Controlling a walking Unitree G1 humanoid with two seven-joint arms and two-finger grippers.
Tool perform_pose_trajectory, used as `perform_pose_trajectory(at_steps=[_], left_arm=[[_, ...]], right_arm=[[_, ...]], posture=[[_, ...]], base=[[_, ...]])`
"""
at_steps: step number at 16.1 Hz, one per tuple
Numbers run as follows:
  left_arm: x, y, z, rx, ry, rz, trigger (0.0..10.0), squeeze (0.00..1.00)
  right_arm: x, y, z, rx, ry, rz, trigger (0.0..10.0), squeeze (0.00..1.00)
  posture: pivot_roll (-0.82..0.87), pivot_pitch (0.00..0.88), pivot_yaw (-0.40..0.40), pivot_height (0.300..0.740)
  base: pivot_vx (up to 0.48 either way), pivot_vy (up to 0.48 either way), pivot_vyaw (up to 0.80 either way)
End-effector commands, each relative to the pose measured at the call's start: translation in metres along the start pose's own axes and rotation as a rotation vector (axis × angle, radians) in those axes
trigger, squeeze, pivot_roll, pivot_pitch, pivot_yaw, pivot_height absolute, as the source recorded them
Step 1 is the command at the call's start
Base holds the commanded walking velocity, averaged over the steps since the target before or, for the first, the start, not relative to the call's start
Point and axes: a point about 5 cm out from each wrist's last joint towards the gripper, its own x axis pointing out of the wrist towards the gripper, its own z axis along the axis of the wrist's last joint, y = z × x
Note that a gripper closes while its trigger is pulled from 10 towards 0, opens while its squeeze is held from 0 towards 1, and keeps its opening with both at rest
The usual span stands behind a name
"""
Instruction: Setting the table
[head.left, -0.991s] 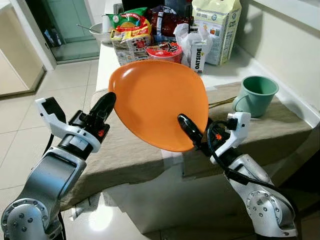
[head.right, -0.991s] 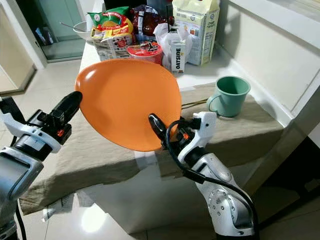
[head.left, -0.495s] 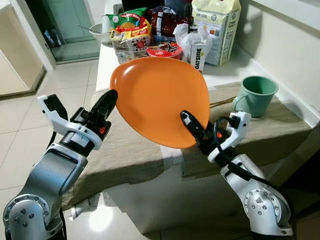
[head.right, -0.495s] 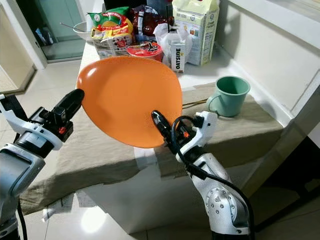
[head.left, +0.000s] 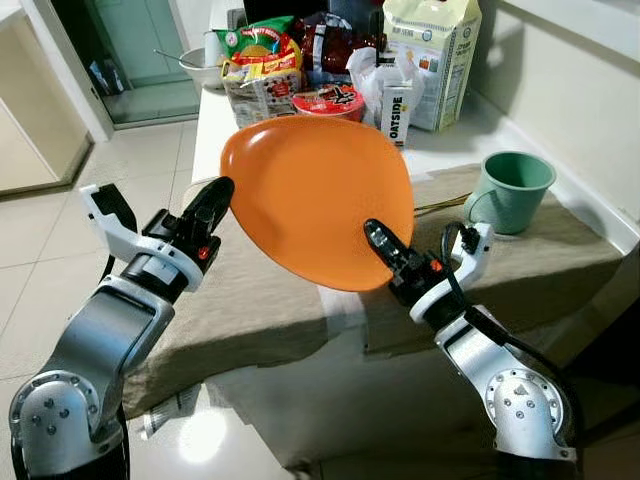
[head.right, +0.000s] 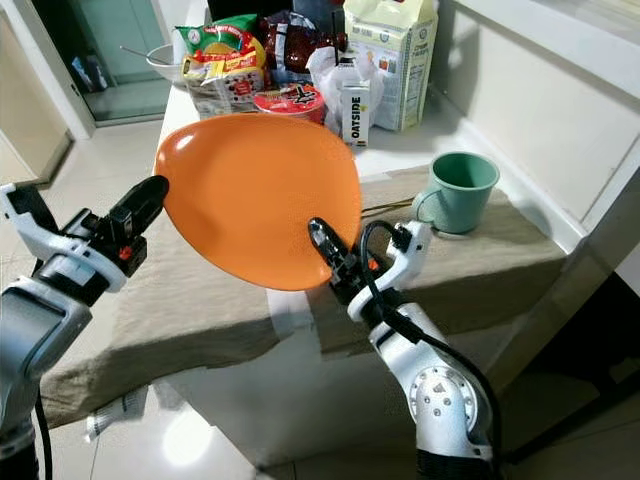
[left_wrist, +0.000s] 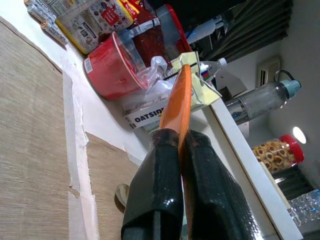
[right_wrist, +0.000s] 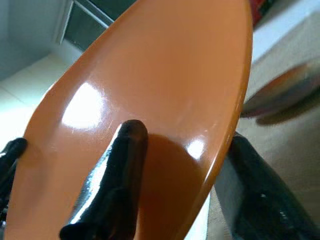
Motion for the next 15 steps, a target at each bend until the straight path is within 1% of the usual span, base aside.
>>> perform_pose_trajectory(at_steps=[1,2,5,7,10,12,13,15], left_arm=[[0.000,-0.014,0.014,0.023,-0.061,-0.110,0.0,0.00],[0.002,-0.011,0.016,0.056,-0.056,-0.100,0.0,0.00],[0.006,-0.003,0.020,0.132,-0.050,-0.067,0.0,0.00],[0.009,0.006,0.020,0.209,-0.016,-0.037,0.0,0.00],[0.011,0.013,0.018,0.241,-0.007,-0.009,0.0,0.00],[0.013,0.014,0.018,0.280,0.000,-0.008,0.0,0.00],[0.015,0.016,0.018,0.318,0.009,0.001,10.0,0.00],[0.015,0.018,0.018,0.345,0.010,0.018,10.0,0.00]], right_arm=[[-0.006,-0.020,0.001,-0.005,0.008,-0.123,0.0,0.00],[-0.005,-0.021,0.001,-0.017,0.013,-0.131,0.0,0.00],[-0.004,-0.021,0.000,-0.016,0.013,-0.139,0.0,0.00],[-0.004,-0.022,0.000,-0.016,0.015,-0.145,0.0,0.00],[-0.004,-0.022,0.000,-0.017,0.014,-0.147,0.0,0.00],[-0.004,-0.022,0.000,-0.017,0.013,-0.148,0.0,0.00],[-0.004,-0.022,0.000,-0.016,0.013,-0.147,0.0,0.00],[-0.004,-0.022,0.000,-0.015,0.013,-0.147,0.0,0.00]], posture=[[-0.11,0.005,0.114,0.740],[-0.11,0.006,0.114,0.740],[-0.11,0.008,0.114,0.740],[-0.11,0.009,0.113,0.740],[-0.11,0.011,0.112,0.740],[-0.11,0.012,0.111,0.740],[-0.11,0.010,0.112,0.740],[-0.11,0.007,0.113,0.740]], base=[[0.000,0.000,0.00],[0.000,0.000,0.00],[0.000,0.000,0.00],[0.000,0.000,0.00],[0.000,0.000,0.00],[0.000,0.000,0.00],[0.000,0.000,0.00],[0.000,0.000,0.00]])
